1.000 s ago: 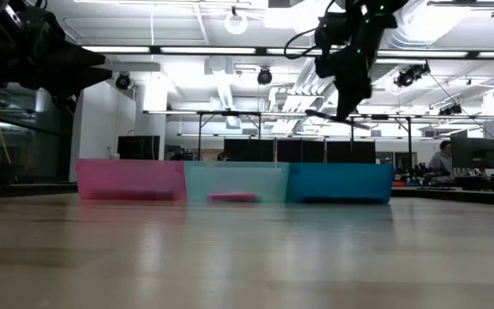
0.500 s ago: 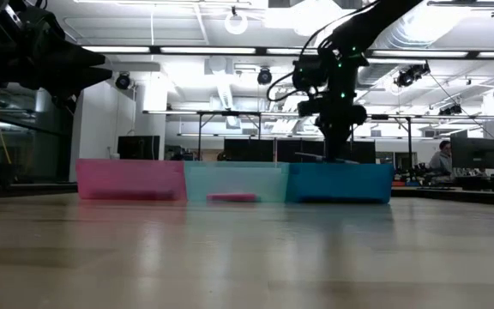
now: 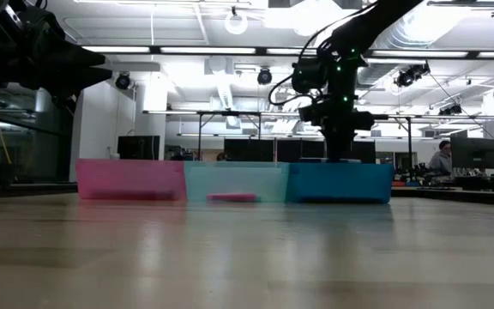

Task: Pick & Place Markers
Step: Put the blue highlighter into the blue bin, then return to Home Position

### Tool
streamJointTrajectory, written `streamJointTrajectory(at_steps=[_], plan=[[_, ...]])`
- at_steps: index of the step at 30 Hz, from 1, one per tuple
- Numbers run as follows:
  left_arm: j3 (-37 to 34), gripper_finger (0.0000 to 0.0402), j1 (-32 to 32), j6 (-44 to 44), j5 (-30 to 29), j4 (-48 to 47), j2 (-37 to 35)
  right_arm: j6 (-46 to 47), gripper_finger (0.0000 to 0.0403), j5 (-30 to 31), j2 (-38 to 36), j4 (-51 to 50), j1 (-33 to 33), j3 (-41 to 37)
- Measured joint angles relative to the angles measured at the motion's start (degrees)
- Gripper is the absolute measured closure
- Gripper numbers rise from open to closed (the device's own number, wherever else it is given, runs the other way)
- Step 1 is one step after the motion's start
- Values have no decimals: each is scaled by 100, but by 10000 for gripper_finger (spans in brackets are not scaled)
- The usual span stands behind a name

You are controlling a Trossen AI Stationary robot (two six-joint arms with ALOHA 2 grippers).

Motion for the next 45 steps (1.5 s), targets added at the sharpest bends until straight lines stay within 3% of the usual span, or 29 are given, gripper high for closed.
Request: streamJointTrajectory(at_steps=[6, 11, 14, 17, 20, 24, 29, 36, 40, 45], plan=[[0, 275, 0, 1, 1, 0, 1, 235, 341, 50, -36, -114, 182, 0], [0, 275, -1, 0, 0, 1, 0, 687, 287, 491, -157, -176, 448, 0], [0, 275, 0, -1, 0, 0, 0, 1384, 240, 942, -251, -281, 592, 0], [0, 275, 0, -1, -1, 0, 0, 2699, 198, 1257, -444, -679, 731, 0], [0, 275, -2, -1, 0, 0, 1, 3852, 167, 544, -786, -1040, 865, 0], [0, 275, -2, 1, 0, 0, -1, 4717, 153, -527, -1395, -1097, 1253, 0], [0, 275, -1, 0, 1, 0, 1, 5478, 156, -532, -2216, -1091, 2069, 0], [0, 275, -1, 0, -1, 0, 0, 6377, 187, 138, -3010, -935, 3252, 2], [0, 275, 0, 0, 1, 0, 0, 6643, 233, 389, -3099, -1017, 3598, 2], [0, 275, 0, 0, 1, 0, 1, 6846, 324, 520, -3080, -1024, 3698, 2]])
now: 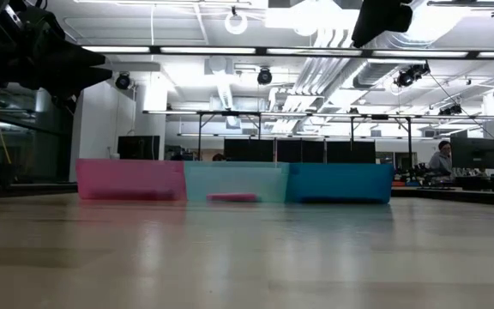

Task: Pick & Place Markers
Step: Return to Home Position

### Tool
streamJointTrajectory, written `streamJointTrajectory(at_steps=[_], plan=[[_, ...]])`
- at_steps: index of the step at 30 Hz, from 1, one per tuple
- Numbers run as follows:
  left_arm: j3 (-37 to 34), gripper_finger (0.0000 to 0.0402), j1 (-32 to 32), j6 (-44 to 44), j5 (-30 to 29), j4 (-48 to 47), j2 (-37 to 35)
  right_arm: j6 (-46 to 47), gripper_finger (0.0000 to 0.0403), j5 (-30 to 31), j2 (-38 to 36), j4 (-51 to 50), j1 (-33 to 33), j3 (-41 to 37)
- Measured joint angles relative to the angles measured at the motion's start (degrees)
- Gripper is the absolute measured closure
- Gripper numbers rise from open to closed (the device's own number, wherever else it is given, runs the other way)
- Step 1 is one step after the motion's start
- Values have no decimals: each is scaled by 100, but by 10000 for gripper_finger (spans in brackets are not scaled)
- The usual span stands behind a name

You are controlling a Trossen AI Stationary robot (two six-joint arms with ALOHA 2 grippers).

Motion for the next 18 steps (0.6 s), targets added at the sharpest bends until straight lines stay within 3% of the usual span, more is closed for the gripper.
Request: streamJointTrajectory(at_steps=[3, 7, 18], plan=[[0, 275, -1, 0, -1, 2, -2, -137, 384, 125, 2, 72, -21, 0], [0, 275, 0, -2, 0, 1, -2, -407, 388, 290, -84, 474, -41, -260], [0, 275, -1, -2, -1, 0, -1, -21, 401, -957, -1692, 4047, -961, -3854]])
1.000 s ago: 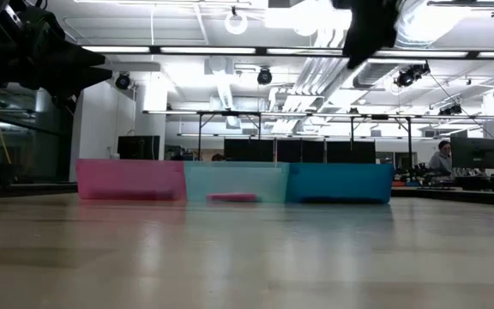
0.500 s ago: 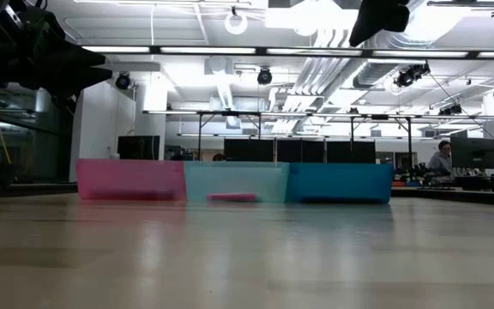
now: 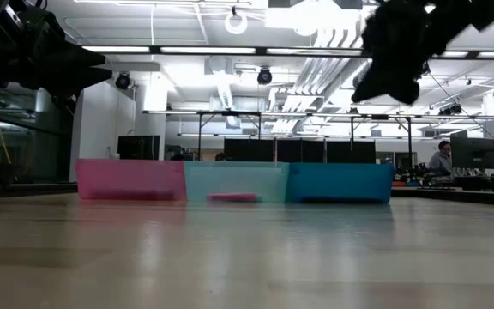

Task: Pick & Place Markers
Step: Return to Home Position

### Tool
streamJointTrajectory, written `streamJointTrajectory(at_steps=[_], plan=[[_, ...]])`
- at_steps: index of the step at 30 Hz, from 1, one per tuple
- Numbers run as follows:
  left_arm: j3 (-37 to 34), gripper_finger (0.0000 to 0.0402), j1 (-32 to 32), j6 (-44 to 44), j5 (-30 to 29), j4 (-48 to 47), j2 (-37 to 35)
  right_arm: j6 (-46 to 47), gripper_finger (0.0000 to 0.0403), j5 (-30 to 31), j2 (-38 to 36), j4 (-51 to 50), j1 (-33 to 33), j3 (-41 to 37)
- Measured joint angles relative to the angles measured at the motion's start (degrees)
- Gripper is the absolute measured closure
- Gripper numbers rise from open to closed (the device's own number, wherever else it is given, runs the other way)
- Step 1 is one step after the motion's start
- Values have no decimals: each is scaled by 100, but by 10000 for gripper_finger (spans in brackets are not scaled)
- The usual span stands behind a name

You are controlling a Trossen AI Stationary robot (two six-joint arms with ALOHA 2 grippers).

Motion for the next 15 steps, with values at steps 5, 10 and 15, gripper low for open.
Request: streamJointTrajectory(at_steps=[5, 10, 15], plan=[[0, 275, -1, 2, 1, 0, -1, 109, 402, -476, -886, 758, -543, -997], [0, 275, 1, 1, 1, 0, -1, 448, 402, -1064, -1797, 1531, -801, -1821], [0, 275, -1, 2, 1, 0, -1, 995, 403, -967, -2713, 2559, -533, -2670]])
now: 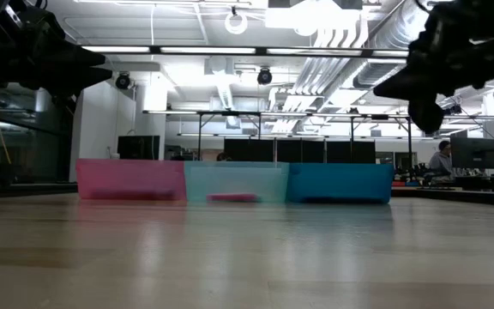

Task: Pick & Place Markers
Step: Return to Home Position

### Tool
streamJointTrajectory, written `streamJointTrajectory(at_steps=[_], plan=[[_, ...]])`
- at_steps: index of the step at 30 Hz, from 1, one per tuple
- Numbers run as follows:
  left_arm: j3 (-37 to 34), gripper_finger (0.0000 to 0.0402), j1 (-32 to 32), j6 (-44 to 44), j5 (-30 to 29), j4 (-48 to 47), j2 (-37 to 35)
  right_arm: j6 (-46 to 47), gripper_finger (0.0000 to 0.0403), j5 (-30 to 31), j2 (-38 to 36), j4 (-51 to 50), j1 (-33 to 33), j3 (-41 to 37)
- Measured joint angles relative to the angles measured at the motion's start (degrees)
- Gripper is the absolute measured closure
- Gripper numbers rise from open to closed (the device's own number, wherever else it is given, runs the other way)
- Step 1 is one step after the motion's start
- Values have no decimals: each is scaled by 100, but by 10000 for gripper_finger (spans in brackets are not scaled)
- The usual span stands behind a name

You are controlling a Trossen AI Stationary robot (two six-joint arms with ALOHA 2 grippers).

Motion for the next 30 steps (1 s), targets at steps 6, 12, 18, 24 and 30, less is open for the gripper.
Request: streamJointTrajectory(at_steps=[6, 12, 18, 24, 30], plan=[[0, 275, 1, -1, -1, 0, 0, 182, 403, 279, -964, 152, 309, -512], [0, 275, 2, 0, -2, 2, 2, 314, 402, 655, -1745, 186, 517, -808], [0, 275, 0, 0, 0, 0, 2, 242, 402, 742, -2121, 168, 693, -839], [0, 275, 1, 0, 0, 0, 0, 286, 402, 1256, -2132, -171, 953, -841], [0, 275, 1, -1, 0, 0, 0, 751, 403, 1255, -2132, -229, 1004, -841]])
